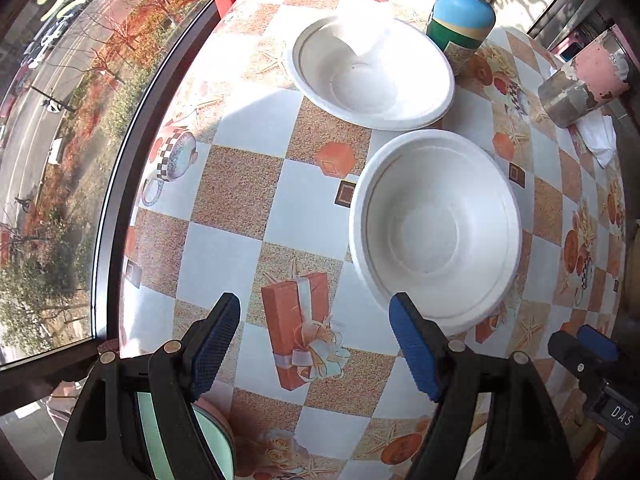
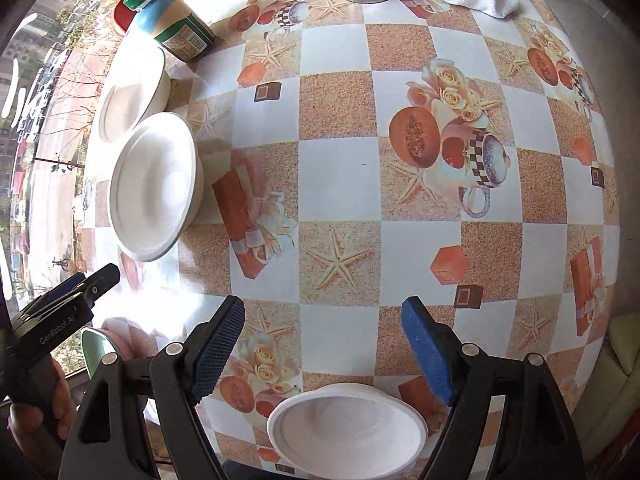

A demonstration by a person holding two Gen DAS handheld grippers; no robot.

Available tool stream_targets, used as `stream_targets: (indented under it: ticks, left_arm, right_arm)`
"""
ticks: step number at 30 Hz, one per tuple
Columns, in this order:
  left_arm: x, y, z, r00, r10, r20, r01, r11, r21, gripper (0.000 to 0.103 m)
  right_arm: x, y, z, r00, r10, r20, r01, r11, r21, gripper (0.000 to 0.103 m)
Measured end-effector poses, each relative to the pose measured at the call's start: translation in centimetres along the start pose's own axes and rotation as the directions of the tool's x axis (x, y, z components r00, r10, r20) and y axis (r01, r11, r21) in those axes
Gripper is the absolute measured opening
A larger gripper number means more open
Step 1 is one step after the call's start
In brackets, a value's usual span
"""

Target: Organize plates and bowls

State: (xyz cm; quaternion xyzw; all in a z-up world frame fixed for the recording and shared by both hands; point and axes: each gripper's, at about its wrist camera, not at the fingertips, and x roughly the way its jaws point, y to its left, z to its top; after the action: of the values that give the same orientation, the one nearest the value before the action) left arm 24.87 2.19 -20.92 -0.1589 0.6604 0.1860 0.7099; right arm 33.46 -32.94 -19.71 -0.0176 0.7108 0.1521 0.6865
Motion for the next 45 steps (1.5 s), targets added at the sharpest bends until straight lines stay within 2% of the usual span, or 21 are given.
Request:
stream_targets:
  ticks: [4,8,17,18,19,21,22,23,24,26,29,31,34,39,45]
  left_arm:
    - [0.3,0.2,1.9,1.000,0.015,0.017,-0.015,1.000,-0.015,0.080]
    - [1.2,0.5,2.9,0.998,0.057,0.031,-0.057,0.998,0.012,0.080]
    - [4.9,0.7,4.0,0.999,0.047,-0.017,-0.046,0.999,0.023,0.080]
    - [5.0,0.8,4.0,0.999,0.035,-0.020,-0.035,0.999,0.026,0.075]
    - [5.1,0.9,4.1,0.999,0.016,-0.029,-0.015,0.999,0.031,0.063]
    - [5.4,0.8,3.9,0.998,-0.047,-0.050,0.048,0.999,0.021,0.050]
    - [5.3,0.9,3.9,0.996,-0.069,-0.048,0.070,0.997,0.013,0.040]
    - [5.2,0.9,3.9,0.995,-0.089,-0.052,0.090,0.996,0.013,0.036]
    - [5.1,0.8,3.7,0.994,-0.096,-0.059,0.098,0.995,0.024,0.027]
    - [5.0,-0.2,3.3,0.995,-0.080,-0.059,0.084,0.994,0.063,0.026]
    - [4.8,-1.2,1.4,0.997,-0.052,-0.062,0.058,0.992,0.112,0.026]
    - [4.8,-0.7,-0.6,0.995,-0.053,-0.079,0.062,0.991,0.118,0.026]
    - [4.8,0.0,-4.7,0.994,-0.039,-0.102,0.054,0.987,0.151,0.028]
    - [4.7,1.1,-11.4,0.991,-0.006,-0.132,0.030,0.983,0.180,0.033]
    - [4.1,2.5,-15.3,0.980,-0.025,-0.199,0.058,0.985,0.163,0.034]
  right_arm:
    - [1.4,3.9,2.3,1.000,0.006,0.003,-0.006,0.999,-0.043,0.082]
    - [2.7,6.4,4.9,1.000,0.005,0.014,-0.004,0.998,-0.060,0.082]
    - [6.5,8.9,7.4,1.000,0.007,-0.001,-0.007,0.999,-0.050,0.082]
    - [6.7,9.0,7.4,1.000,0.008,-0.001,-0.008,0.999,-0.049,0.081]
    - [6.9,9.2,7.5,1.000,0.010,-0.002,-0.010,0.999,-0.049,0.080]
    - [7.2,9.6,7.4,1.000,0.017,-0.012,-0.018,0.999,-0.050,0.063]
    - [7.5,9.9,7.4,1.000,0.020,-0.021,-0.021,0.999,-0.045,0.059]
    - [8.0,10.3,7.4,0.999,0.034,-0.028,-0.035,0.999,-0.036,0.051]
    - [8.1,10.5,7.2,0.998,0.061,-0.036,-0.062,0.998,-0.026,0.038]
    - [8.5,11.0,6.9,0.993,0.103,-0.053,-0.104,0.995,-0.011,0.031]
    - [8.9,12.2,6.1,0.989,0.128,-0.080,-0.132,0.990,-0.046,0.014]
    - [9.3,13.4,4.9,0.991,0.094,-0.090,-0.101,0.992,-0.076,0.014]
    - [9.8,14.1,2.4,0.985,0.096,-0.146,-0.106,0.993,-0.061,0.014]
    - [10.5,16.7,-3.8,0.978,0.059,-0.198,-0.085,0.988,-0.128,0.015]
    - [11.1,20.0,-9.5,0.973,-0.011,-0.231,-0.040,0.976,-0.215,0.016]
